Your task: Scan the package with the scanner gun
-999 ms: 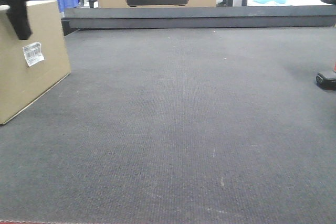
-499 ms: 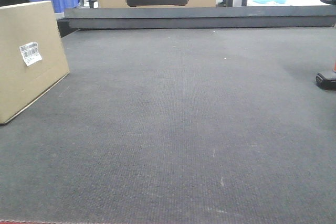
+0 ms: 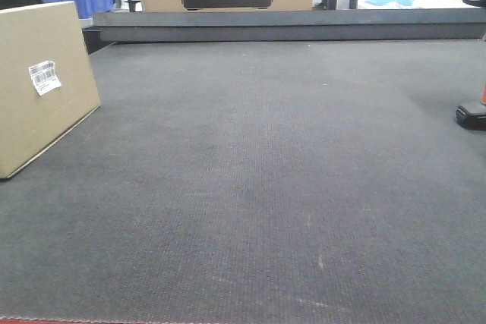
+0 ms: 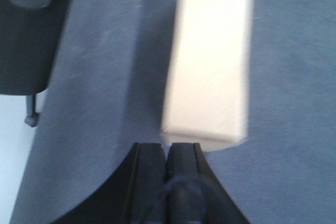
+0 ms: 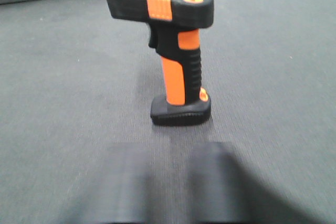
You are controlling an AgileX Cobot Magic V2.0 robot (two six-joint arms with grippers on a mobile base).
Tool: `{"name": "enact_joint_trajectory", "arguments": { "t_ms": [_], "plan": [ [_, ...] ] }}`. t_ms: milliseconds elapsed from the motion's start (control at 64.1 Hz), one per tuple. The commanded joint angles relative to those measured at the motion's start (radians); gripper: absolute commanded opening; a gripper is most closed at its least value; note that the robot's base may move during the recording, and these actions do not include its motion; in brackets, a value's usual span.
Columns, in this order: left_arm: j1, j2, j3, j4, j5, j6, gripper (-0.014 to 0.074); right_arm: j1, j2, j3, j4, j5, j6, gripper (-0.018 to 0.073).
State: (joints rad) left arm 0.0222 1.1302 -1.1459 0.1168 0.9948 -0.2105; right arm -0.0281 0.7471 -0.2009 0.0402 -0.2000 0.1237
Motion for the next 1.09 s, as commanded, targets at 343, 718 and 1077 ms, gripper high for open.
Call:
{"name": "enact_joint_trajectory", "arguments": {
  "t_ms": [343,718,1077],
  "plan": [
    [0.056,-0.497,0.619,-0.036,-0.590,0.026,-0.0108,0.001,-0.337,0.003,-0.005,0.296,-0.002,-0.0160],
    [0.056,-0.937,0.853,-0.026,-0.730,0.026,-0.0111,0.001,-0.707,0.000,-0.028,0.485,-0.002,-0.0160],
    [0.056,-1.068,0.853,-0.024,-0.732,0.026,-0.0111,0.001,-0.747,0.000,0.002,0.416,-0.002,-0.0162]
  ]
}}
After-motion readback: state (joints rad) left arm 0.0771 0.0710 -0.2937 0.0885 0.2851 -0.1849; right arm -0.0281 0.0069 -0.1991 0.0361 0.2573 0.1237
